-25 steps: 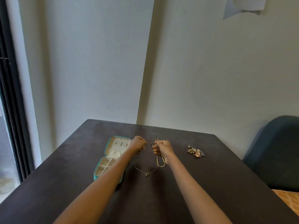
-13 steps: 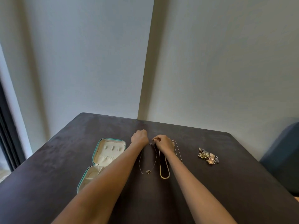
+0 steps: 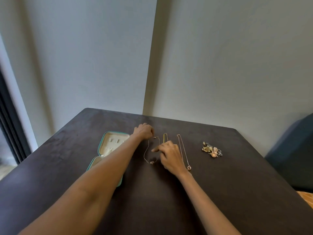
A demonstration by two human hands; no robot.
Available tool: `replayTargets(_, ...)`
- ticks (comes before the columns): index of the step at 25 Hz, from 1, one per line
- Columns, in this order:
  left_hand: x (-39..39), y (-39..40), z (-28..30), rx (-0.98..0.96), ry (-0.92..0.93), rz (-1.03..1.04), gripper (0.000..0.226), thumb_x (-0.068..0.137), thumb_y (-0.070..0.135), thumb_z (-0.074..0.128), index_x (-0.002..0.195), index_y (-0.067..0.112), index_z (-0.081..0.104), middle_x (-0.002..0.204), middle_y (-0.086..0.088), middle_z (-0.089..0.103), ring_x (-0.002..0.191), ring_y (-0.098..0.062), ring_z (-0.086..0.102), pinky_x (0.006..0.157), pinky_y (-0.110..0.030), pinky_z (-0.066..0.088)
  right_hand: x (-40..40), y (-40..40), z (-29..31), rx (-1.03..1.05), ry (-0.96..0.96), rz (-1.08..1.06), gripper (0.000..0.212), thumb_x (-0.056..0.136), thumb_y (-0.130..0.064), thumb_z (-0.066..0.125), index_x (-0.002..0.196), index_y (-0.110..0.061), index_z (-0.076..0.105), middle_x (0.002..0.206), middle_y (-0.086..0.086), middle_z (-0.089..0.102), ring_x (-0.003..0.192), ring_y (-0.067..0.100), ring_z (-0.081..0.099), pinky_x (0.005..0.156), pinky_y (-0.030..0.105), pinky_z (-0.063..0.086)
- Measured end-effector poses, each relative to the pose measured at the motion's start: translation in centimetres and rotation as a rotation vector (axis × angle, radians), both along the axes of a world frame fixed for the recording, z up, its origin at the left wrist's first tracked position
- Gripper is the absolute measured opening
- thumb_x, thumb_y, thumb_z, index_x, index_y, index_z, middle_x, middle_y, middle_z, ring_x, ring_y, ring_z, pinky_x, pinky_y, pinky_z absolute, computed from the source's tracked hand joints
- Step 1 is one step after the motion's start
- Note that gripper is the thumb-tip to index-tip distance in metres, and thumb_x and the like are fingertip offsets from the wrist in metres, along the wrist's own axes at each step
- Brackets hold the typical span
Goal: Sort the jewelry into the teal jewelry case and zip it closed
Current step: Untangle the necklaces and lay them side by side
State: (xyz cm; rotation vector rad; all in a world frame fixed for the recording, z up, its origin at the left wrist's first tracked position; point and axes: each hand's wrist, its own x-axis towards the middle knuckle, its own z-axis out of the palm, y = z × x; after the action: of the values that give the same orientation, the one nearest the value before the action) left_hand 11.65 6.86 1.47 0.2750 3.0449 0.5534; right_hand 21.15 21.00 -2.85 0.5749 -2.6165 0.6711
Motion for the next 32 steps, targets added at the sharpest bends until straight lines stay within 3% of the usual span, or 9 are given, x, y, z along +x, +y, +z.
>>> replayTargets(6, 1.1, 0.3, -0.6, -0.117, -0.053, -0.062, 0.037, 0.093, 0.016, 0.043, 0.125, 0.03, 0.057, 0.138, -0.01, 0.039, 0.132, -0.03, 0.032, 0.109, -0.048, 0.024, 3.4, -0.1, -0.7, 0.039, 0.001, 0.129, 0.039, 0.081, -0.005, 0.046, 0.105, -0.024, 0.07, 0.102, -0.002, 0.065, 0.105, 0.007, 0.051, 0.099, 0.026, 0.032)
replayTargets(11, -1.1, -0.1, -0.8, -0.116, -0.072, -0.026, 0.042, 0.093, 0.014, 0.042, 0.128, 0.034, 0.055, 0.141, -0.009, 0.038, 0.135, -0.029, 0.03, 0.111, -0.047, 0.022, 5.1, 0.7, -0.7, 0.001, 0.017, 0.172, 0.038, 0.078, -0.008, 0.043, 0.099, -0.024, 0.072, 0.101, -0.005, 0.065, 0.098, -0.004, 0.04, 0.093, 0.013, 0.029)
replayTargets(16, -3.2, 0.8, -1.3, -0.068, -0.088, -0.01, 0.041, 0.094, 0.018, 0.041, 0.13, 0.033, 0.053, 0.141, -0.011, 0.037, 0.134, -0.032, 0.03, 0.111, -0.046, 0.025, 4.8, 1.2, -1.3, -0.03, -0.028, 0.149, 0.042, 0.078, -0.02, 0.035, 0.095, -0.031, 0.072, 0.098, -0.01, 0.063, 0.097, 0.006, 0.049, 0.09, 0.014, 0.037)
replayTargets(26, -4.2, 0.3, -1.3, -0.065, -0.146, -0.072, 0.042, 0.091, 0.013, 0.047, 0.128, 0.031, 0.054, 0.141, -0.01, 0.036, 0.132, -0.032, 0.033, 0.111, -0.044, 0.031, 5.2, 1.5, -0.5, -0.196, -0.134, 0.108, 0.045, 0.077, -0.006, 0.038, 0.104, -0.025, 0.069, 0.101, -0.014, 0.066, 0.099, 0.0, 0.054, 0.093, 0.016, 0.036)
replayTargets(32, -4.8, 0.3, -1.1, -0.068, -0.119, -0.066, 0.041, 0.089, 0.01, 0.051, 0.126, 0.028, 0.056, 0.141, -0.009, 0.037, 0.131, -0.031, 0.035, 0.11, -0.044, 0.034, 5.5, 1.4, -0.5, -0.183, -0.136, 0.15, 0.044, 0.077, -0.024, 0.033, 0.099, -0.022, 0.07, 0.096, -0.014, 0.071, 0.098, -0.002, 0.056, 0.096, 0.02, 0.036)
